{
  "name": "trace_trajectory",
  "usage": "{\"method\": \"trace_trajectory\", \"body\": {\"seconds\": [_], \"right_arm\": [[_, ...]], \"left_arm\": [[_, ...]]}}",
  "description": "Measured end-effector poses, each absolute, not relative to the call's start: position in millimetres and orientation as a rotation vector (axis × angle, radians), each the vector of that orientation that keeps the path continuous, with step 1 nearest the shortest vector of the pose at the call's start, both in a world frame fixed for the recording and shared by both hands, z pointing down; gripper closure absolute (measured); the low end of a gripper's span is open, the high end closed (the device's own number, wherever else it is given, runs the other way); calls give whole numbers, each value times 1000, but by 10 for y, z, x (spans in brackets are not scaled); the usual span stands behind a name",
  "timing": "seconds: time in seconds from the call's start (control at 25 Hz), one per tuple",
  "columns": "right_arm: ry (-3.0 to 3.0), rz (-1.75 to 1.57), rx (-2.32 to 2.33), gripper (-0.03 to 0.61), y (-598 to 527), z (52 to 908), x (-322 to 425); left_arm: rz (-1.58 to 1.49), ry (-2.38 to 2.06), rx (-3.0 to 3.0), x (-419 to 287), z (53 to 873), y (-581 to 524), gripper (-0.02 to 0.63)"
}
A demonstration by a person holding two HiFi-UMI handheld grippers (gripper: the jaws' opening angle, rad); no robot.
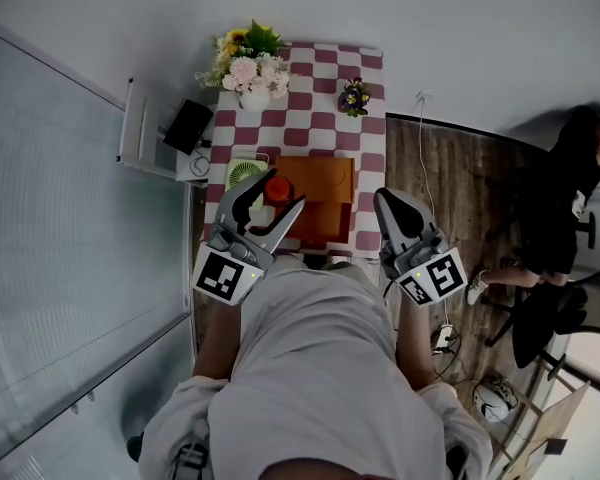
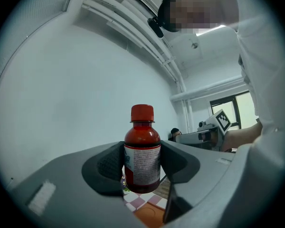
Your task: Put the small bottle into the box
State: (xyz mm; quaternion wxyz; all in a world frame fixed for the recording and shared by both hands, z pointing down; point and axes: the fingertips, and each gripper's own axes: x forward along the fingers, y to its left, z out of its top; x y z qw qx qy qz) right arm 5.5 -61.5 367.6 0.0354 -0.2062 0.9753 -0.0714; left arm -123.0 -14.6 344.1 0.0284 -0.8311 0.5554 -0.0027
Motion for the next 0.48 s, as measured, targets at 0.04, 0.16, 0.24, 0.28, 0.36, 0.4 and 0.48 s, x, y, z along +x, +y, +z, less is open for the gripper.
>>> {"method": "trace_trajectory", "body": {"seconds": [0.04,0.16,0.24,0.28,0.36,0.4,0.48], "right_arm": [[2997,-220,-630,577,-614,3681,51],[3001,-221,-617,577,-606,3699,45],[3001,-228,-616,577,-597,3716,68],[2999,-234,-619,577,-588,3725,88],[2994,-247,-634,577,-563,3743,139],[2992,-254,-644,577,-549,3754,170],[2987,-269,-666,577,-524,3787,245]], "left_arm": [[-24,1714,-2564,-1241,3461,-143,394],[-117,1698,-2571,-1254,3600,-160,394],[-212,1672,-2580,-1232,3756,-192,394],[-261,1655,-2588,-1216,3849,-211,394],[-351,1617,-2609,-1180,4064,-253,394],[-388,1602,-2621,-1159,4174,-281,394],[-464,1570,-2643,-1105,4400,-355,394]]}}
